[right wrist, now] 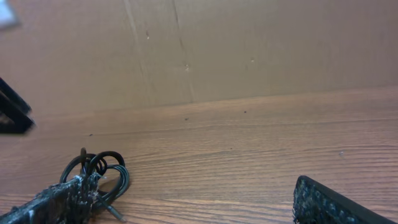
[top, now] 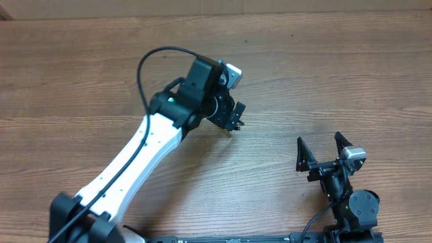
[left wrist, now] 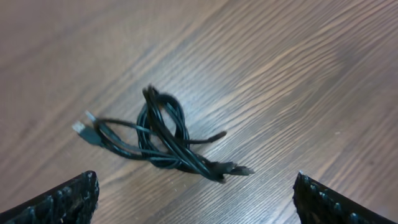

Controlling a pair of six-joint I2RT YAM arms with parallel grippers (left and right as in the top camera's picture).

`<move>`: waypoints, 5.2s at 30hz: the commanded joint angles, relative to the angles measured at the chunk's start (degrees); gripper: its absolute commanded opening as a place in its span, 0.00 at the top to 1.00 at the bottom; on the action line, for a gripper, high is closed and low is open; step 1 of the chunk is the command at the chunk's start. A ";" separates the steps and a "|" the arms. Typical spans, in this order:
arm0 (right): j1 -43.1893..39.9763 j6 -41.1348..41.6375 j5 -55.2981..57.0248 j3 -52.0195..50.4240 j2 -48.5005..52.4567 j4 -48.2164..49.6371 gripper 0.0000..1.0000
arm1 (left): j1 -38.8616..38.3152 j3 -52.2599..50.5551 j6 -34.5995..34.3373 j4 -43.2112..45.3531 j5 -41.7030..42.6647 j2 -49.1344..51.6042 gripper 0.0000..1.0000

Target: Untangle cables

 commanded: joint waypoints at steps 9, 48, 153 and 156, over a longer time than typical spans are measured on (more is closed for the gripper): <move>0.00 -0.24 0.72 -0.59 -0.57 0.42 0.00 | -0.44 0.96 -13.11 0.02 -1.60 13.73 0.00; 0.00 -0.24 0.72 -0.59 -0.57 0.42 0.00 | 0.07 13.68 13.77 -24.50 7.72 6.01 0.96; 0.35 92.98 -48.57 27.69 83.89 95.80 0.17 | 19.82 14.75 -26.73 25.75 82.23 -7.52 0.96; 0.35 92.80 -48.48 27.96 83.89 95.80 0.17 | 19.82 14.71 -24.09 25.51 82.49 -7.41 0.96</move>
